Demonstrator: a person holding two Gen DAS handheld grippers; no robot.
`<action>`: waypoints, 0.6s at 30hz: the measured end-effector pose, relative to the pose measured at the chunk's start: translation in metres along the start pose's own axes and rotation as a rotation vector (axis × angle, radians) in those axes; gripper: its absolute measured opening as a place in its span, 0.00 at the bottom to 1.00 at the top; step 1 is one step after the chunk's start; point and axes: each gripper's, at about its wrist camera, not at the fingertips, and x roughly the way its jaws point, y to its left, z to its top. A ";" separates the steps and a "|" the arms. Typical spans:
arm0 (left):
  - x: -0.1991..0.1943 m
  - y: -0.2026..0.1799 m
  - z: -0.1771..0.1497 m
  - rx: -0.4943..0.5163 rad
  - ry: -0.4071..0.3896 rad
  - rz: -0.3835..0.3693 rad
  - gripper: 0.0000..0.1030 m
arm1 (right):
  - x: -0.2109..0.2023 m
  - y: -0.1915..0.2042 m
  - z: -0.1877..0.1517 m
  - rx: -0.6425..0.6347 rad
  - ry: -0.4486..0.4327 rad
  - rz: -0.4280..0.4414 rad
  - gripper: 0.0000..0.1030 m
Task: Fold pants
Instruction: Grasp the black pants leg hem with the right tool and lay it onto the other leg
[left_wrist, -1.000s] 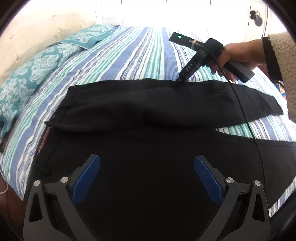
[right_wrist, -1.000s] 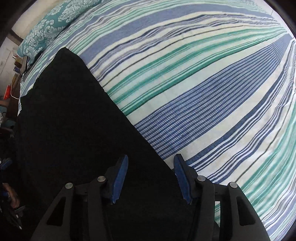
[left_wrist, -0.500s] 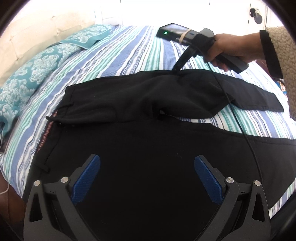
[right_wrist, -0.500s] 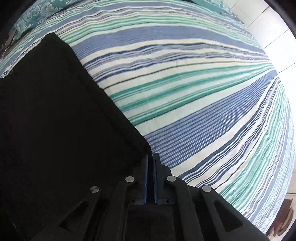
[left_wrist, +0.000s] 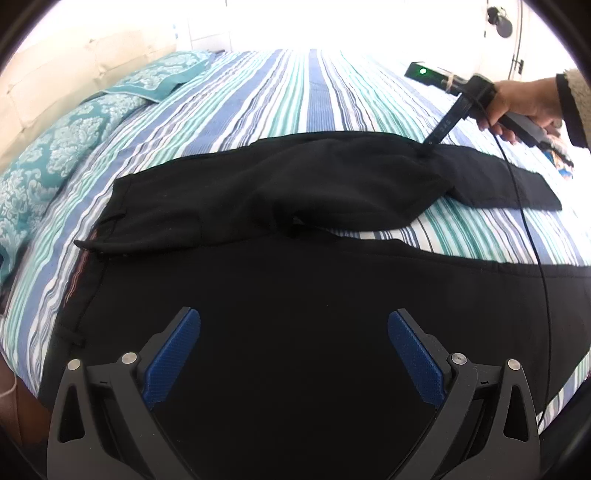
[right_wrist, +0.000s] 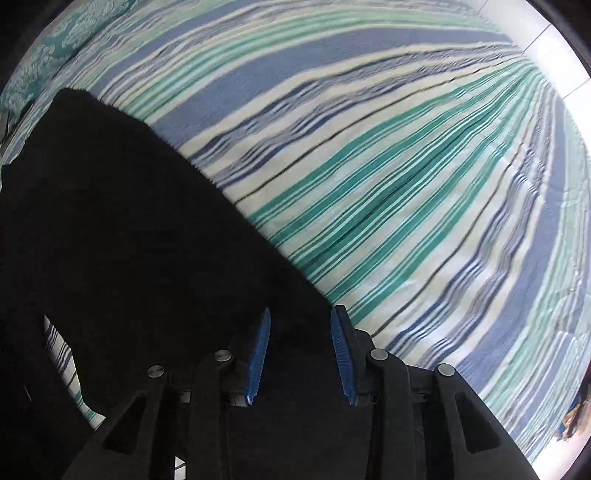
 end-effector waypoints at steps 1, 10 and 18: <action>0.001 -0.002 -0.001 0.011 0.001 0.006 0.99 | -0.001 0.001 0.006 -0.021 -0.004 -0.051 0.01; 0.005 -0.008 -0.002 0.034 0.003 0.024 0.99 | -0.065 -0.078 -0.054 0.188 -0.222 -0.127 0.55; 0.008 -0.014 -0.004 0.048 0.019 0.007 0.99 | -0.085 -0.241 -0.337 0.975 -0.192 -0.214 0.61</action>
